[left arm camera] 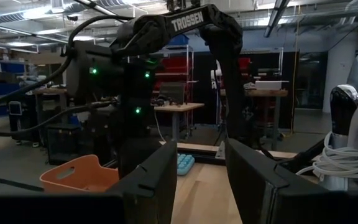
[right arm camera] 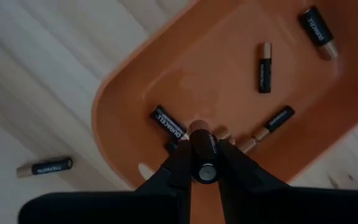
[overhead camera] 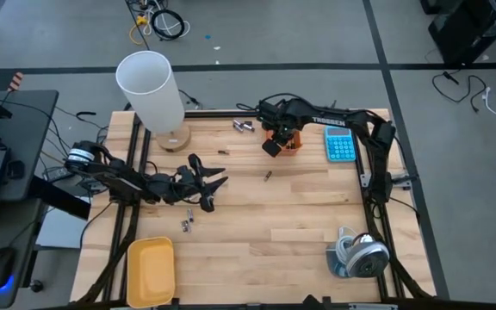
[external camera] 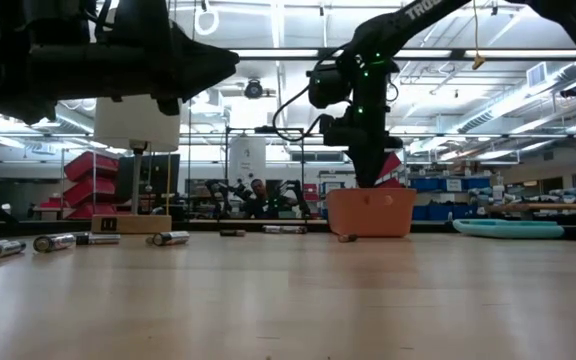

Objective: Sort batteries
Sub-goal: Put the black battery into the orange bin

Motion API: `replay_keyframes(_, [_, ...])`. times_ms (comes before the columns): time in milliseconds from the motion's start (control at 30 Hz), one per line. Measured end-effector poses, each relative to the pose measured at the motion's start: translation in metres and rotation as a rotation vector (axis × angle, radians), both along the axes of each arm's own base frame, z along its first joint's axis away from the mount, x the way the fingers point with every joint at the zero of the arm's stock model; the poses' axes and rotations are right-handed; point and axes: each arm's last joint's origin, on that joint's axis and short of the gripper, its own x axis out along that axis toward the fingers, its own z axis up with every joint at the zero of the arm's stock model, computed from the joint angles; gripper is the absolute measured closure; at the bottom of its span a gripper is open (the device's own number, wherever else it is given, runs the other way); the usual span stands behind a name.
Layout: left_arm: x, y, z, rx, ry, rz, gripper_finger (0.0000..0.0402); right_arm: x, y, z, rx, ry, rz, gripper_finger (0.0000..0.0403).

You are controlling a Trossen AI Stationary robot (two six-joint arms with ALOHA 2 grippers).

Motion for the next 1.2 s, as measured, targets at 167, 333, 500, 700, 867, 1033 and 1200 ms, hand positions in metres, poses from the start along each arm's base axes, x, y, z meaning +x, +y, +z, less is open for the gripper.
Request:
replay_keyframes(167, [0.000,0.000,0.000,0.000,0.004,0.001,0.0264,0.003,-0.001,-0.003,-0.009,-0.005,0.035,0.0354])
replay_keyframes(333, [0.000,0.000,-0.001,-0.001,0.012,0.004,0.0264,0.006,-0.002,-0.003,-0.021,-0.023,0.056,0.0338])
replay_keyframes(500, [0.000,0.001,-0.002,-0.004,0.023,0.021,0.0264,0.006,-0.001,-0.003,-0.022,-0.023,0.069,0.0333])
replay_keyframes(700, [0.001,0.000,-0.003,-0.004,0.027,0.021,0.0264,0.007,-0.001,-0.003,-0.026,-0.029,0.070,0.0331])
replay_keyframes(867, [0.001,0.001,-0.004,-0.006,0.043,0.036,0.0264,0.007,-0.001,0.000,-0.034,-0.045,0.067,0.0329])
replay_keyframes(1033, [0.001,0.001,-0.008,-0.012,0.084,0.057,0.0264,0.005,0.005,0.017,-0.061,-0.096,0.078,0.0333])
replay_keyframes(1200, [0.002,0.004,-0.015,-0.057,0.146,0.147,0.0264,0.002,0.020,0.046,-0.113,-0.188,0.114,0.0336])
